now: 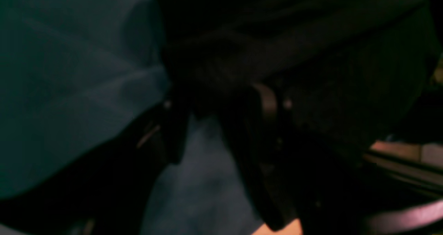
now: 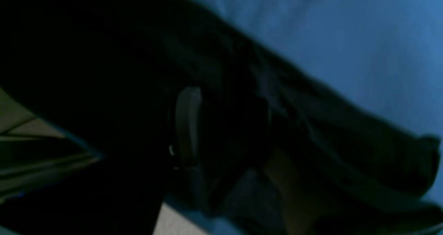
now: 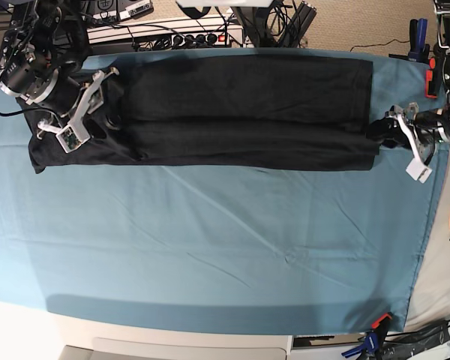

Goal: Fold the T-shirt properly
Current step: 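Open the left gripper and lift it off its strip end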

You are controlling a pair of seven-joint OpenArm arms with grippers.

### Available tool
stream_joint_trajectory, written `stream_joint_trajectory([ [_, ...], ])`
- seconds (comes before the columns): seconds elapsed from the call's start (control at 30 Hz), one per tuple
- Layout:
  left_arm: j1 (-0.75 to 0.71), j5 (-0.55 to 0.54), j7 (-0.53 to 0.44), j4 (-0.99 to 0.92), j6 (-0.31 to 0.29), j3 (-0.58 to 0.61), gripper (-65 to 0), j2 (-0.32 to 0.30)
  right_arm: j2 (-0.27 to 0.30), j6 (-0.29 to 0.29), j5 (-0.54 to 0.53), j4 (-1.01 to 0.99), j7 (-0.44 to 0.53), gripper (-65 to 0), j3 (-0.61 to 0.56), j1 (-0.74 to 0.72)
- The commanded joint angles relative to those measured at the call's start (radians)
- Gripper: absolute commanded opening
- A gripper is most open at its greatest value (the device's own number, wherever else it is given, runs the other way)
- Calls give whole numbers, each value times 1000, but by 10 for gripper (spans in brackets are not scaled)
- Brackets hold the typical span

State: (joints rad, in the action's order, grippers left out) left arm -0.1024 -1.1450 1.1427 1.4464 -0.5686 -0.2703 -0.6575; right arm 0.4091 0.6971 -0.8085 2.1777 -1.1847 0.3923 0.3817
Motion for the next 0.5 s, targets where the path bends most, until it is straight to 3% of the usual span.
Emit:
stream_joint_trajectory([
  [0.0, 5, -23, -19, 13, 1, -10, -359, -21, 14, 1, -5, 16, 25, -429, 9, -12],
  [0.17, 0, -20, -23, 13, 23, -10, -354, -22, 14, 1, -5, 16, 33, -429, 9, -19],
  [0.33, 0, 38, -51, 13, 102, -10, -354, -21, 14, 1, -5, 16, 33, -429, 9, -19],
  [0.47, 0, 46, -60, 13, 117, -10, -354, -22, 14, 1, -5, 16, 33, -429, 9, -19],
])
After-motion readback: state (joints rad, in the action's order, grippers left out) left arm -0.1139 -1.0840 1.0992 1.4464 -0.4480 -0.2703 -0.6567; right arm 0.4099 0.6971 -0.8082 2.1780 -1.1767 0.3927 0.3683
